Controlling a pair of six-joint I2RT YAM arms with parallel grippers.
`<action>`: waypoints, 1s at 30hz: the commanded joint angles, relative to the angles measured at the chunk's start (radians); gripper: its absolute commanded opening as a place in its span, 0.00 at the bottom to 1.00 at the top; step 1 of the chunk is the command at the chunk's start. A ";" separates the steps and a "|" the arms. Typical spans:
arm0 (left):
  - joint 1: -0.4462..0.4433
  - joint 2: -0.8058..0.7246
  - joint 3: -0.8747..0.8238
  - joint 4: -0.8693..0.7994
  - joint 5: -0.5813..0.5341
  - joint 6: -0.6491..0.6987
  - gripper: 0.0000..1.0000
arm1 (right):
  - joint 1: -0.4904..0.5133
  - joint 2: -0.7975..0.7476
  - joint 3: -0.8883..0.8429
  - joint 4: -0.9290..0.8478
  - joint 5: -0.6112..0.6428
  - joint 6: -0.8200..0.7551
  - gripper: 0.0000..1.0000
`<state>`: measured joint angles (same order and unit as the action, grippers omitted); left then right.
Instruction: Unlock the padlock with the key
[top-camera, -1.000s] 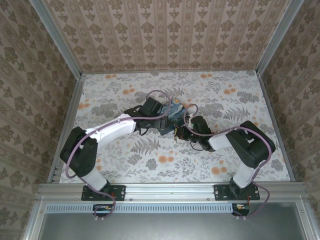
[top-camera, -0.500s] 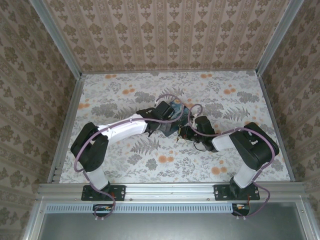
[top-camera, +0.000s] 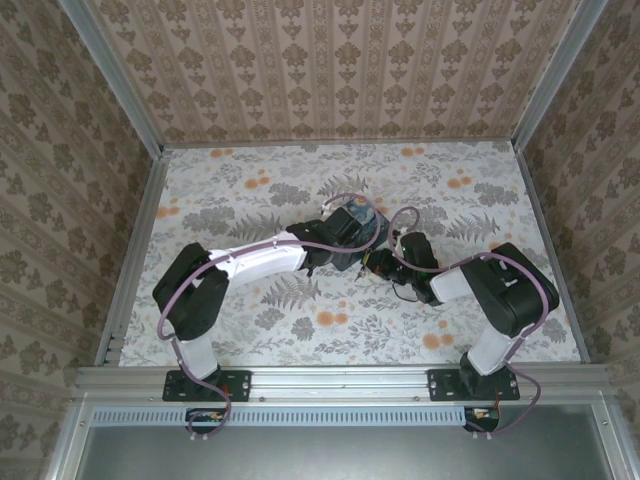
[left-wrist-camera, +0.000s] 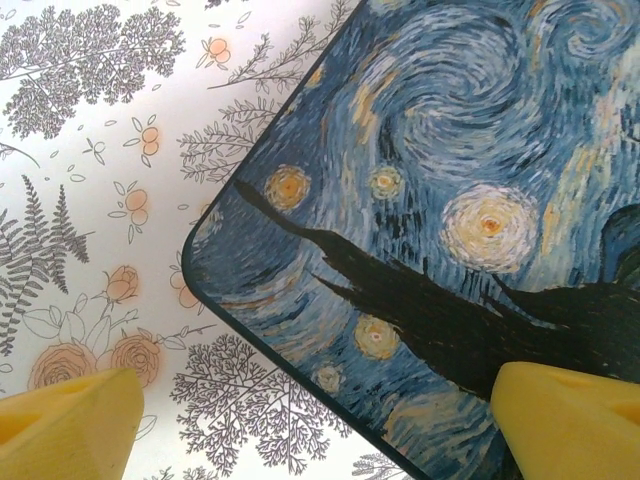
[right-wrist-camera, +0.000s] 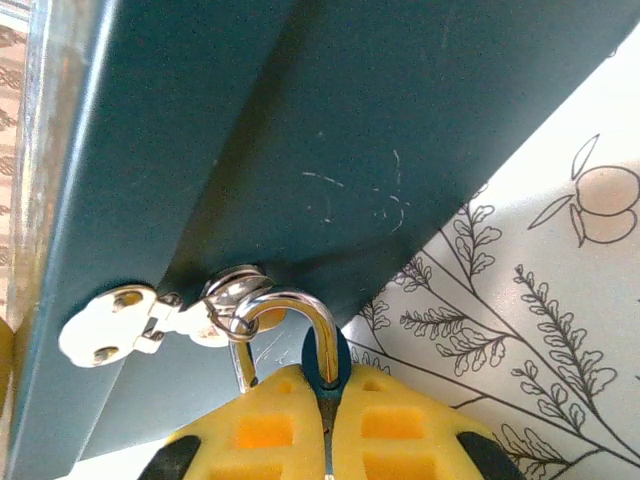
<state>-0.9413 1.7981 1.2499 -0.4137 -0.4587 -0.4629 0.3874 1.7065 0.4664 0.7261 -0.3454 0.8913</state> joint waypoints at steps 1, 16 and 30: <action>-0.016 0.070 -0.027 -0.108 0.011 0.025 0.97 | -0.024 0.034 -0.017 0.034 -0.038 0.069 0.00; -0.034 0.107 -0.043 -0.092 0.039 0.047 0.95 | -0.139 0.042 0.063 -0.139 -0.146 0.023 0.00; -0.042 0.144 -0.041 -0.088 0.079 0.065 0.93 | -0.177 0.084 0.255 -0.469 -0.219 -0.111 0.00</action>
<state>-0.9695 1.8503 1.2610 -0.3077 -0.4648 -0.4587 0.2279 1.7557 0.6662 0.4171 -0.5804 0.8433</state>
